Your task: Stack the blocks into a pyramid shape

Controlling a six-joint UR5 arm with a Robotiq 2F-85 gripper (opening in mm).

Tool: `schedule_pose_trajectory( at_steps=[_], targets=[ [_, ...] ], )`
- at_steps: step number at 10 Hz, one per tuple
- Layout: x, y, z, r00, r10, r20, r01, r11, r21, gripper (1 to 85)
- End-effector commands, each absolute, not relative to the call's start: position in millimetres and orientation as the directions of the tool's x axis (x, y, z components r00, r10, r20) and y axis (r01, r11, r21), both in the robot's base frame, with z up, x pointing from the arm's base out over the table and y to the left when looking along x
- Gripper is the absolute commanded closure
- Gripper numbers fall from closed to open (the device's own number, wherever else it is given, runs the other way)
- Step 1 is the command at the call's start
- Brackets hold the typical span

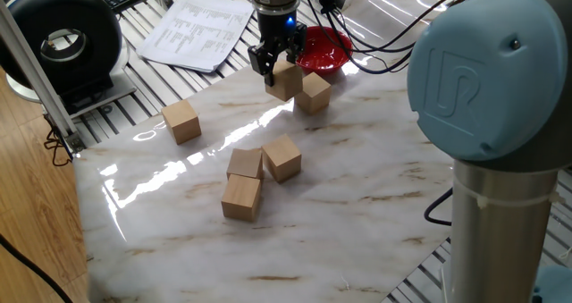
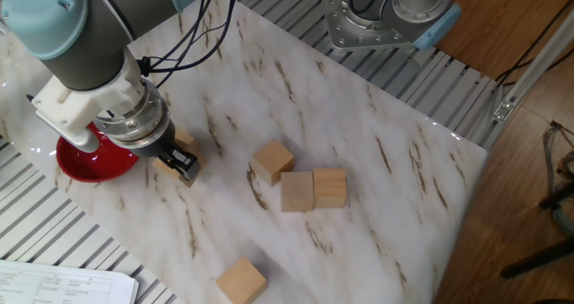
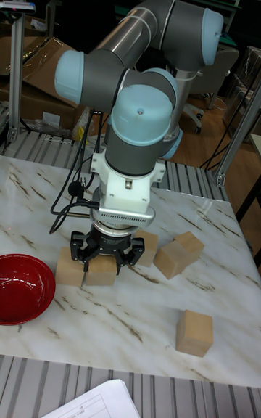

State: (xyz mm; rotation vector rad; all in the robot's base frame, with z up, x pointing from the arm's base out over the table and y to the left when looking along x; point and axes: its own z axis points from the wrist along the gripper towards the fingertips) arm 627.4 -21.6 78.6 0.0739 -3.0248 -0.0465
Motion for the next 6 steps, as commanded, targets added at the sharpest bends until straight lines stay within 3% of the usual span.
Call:
schedule_pose_trajectory(
  at_steps=[1, 6],
  targets=[
    [629.0, -19.0, 79.8, -0.994, -0.049, 0.101, -0.044, 0.998, 0.045, 48.7],
    [628.4, -22.6, 79.1, -0.993, -0.054, 0.102, -0.052, 0.998, 0.028, 52.3]
  ],
)
